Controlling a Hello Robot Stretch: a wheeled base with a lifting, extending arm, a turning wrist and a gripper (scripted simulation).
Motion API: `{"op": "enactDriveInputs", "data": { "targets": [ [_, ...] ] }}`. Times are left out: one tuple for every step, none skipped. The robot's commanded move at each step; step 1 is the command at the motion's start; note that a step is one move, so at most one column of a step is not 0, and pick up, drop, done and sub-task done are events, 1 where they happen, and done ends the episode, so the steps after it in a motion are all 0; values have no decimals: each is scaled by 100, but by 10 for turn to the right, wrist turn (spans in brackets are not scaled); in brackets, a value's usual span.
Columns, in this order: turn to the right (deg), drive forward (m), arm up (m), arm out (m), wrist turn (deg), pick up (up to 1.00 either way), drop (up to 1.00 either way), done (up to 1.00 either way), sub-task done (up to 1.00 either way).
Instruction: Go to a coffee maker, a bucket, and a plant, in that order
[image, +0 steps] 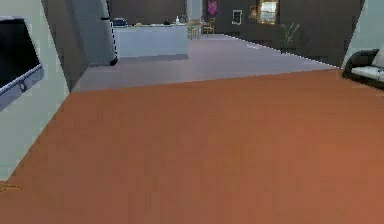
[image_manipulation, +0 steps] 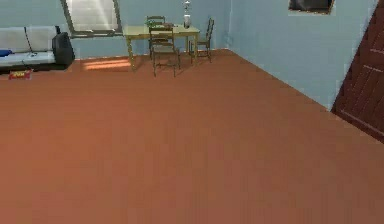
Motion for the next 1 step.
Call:
{"op": "enactDriveInputs", "data": {
  "targets": [
    [-450,0,0,0,0,0,0,0,0]
  ]
}}
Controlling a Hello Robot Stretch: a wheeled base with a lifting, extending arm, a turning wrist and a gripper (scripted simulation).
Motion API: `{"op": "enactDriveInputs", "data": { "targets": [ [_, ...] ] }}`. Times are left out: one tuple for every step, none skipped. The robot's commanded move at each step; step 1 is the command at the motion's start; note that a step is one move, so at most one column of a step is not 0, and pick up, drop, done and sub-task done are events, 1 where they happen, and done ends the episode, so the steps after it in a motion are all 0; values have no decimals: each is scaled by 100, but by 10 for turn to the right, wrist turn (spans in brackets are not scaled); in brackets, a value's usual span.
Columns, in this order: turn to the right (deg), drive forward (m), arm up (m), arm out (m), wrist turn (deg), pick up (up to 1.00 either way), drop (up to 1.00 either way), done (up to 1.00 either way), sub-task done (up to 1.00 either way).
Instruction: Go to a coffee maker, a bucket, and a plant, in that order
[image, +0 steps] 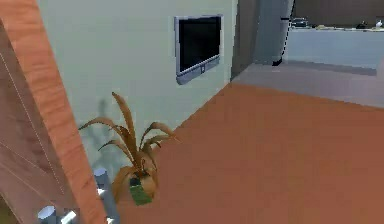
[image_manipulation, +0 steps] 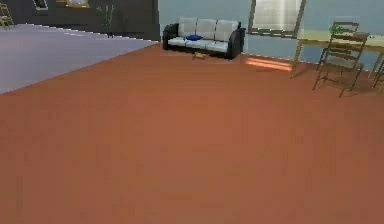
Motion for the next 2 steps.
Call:
{"op": "enactDriveInputs", "data": {
  "targets": [
    [-180,0,0,0,0,0,0,0,0],
    [0,0,0,0,0,0,0,100,0]
  ]
}}
